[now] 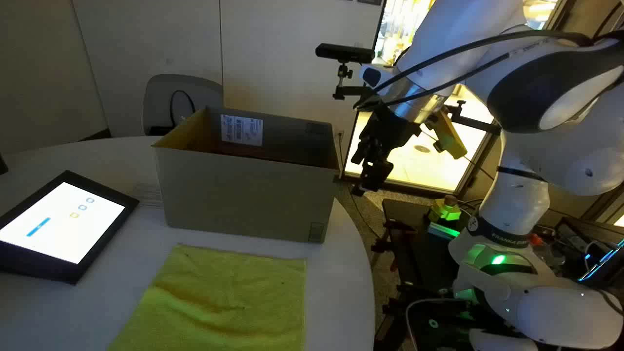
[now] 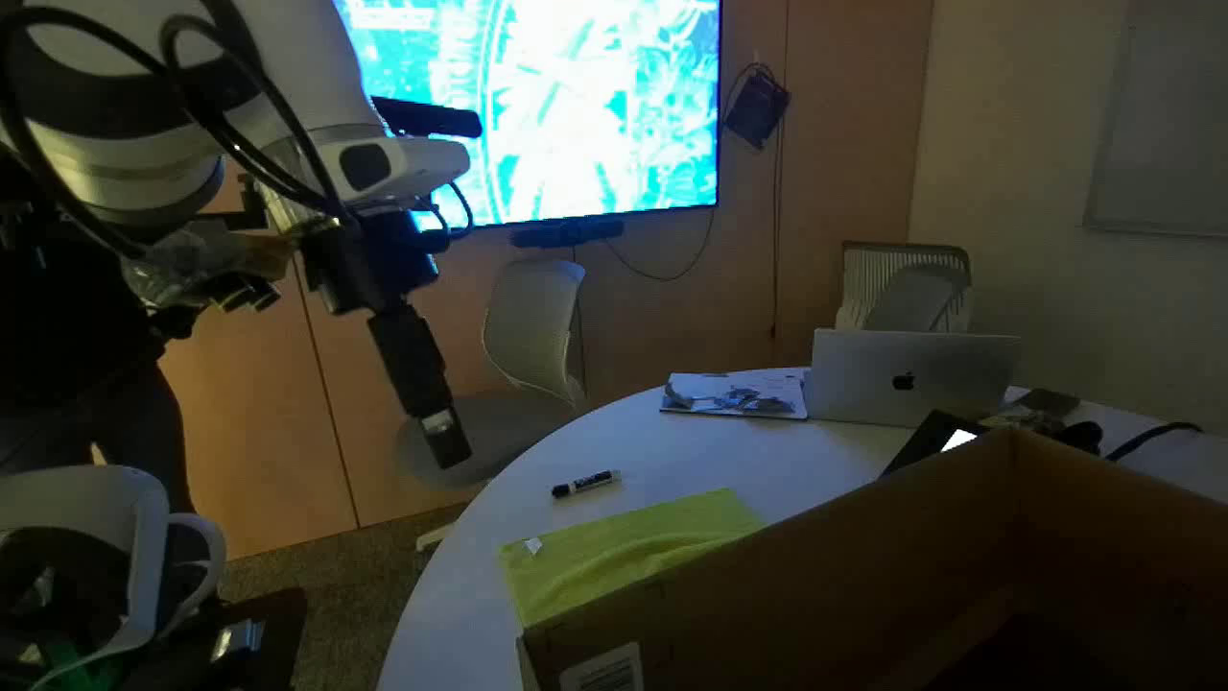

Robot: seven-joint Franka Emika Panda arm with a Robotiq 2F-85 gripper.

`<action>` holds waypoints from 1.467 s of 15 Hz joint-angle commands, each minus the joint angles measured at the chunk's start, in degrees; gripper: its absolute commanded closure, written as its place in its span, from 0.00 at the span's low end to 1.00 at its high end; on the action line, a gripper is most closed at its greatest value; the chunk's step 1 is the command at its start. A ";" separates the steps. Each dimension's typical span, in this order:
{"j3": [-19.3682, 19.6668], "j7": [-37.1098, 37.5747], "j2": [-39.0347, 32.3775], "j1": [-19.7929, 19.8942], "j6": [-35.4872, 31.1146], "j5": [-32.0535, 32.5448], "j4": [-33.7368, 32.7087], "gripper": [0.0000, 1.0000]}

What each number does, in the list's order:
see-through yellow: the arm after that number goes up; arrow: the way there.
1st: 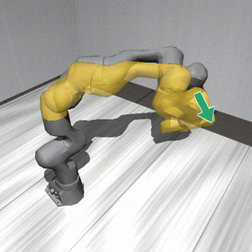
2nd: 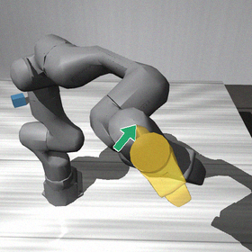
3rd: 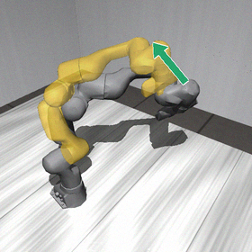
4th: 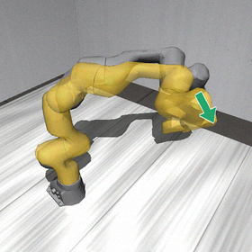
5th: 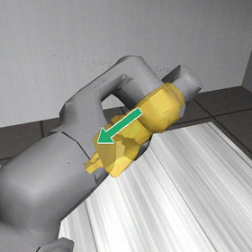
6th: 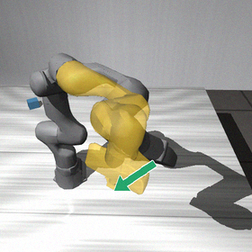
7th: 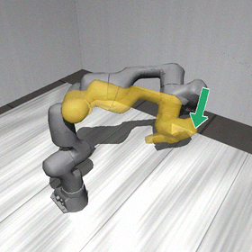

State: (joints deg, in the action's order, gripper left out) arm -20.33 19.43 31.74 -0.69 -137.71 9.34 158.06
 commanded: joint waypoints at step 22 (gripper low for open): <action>-7.53 17.75 -45.48 -0.57 -8.85 37.00 -28.52 0.00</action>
State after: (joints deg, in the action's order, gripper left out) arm -27.22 34.29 -2.87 0.37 -147.82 40.56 139.38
